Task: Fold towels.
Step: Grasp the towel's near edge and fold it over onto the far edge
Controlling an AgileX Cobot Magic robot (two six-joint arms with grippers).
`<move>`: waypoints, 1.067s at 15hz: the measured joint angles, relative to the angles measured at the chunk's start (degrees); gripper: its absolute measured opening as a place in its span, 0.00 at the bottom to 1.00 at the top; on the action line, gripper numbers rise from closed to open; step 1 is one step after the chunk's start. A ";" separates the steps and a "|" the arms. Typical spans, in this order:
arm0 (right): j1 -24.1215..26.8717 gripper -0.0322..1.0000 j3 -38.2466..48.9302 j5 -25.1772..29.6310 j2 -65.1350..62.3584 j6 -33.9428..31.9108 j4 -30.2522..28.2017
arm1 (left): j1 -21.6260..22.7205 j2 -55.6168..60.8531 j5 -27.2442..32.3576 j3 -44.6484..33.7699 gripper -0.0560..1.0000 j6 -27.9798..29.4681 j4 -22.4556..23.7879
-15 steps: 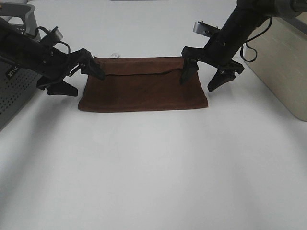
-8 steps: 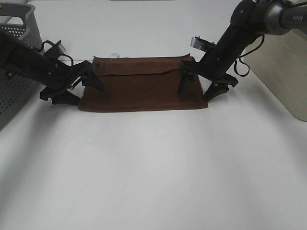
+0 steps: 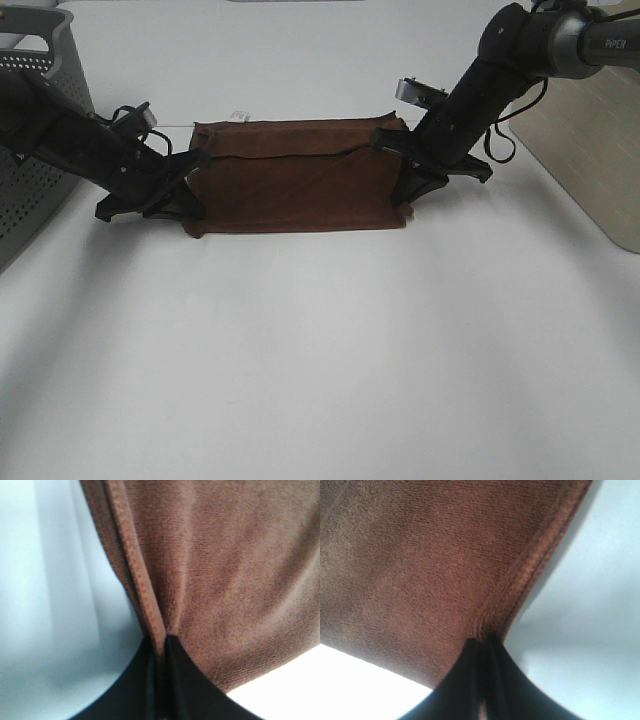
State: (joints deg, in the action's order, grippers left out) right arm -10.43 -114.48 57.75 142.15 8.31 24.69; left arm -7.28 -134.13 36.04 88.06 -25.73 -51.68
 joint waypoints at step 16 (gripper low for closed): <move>0.00 0.03 45.32 -10.71 -24.18 6.36 7.05 | -1.89 18.96 2.69 -26.64 0.07 8.71 12.20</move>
State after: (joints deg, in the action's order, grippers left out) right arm -10.43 -69.16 47.04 117.97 14.67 31.74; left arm -9.17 -115.16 38.73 61.42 -17.02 -39.48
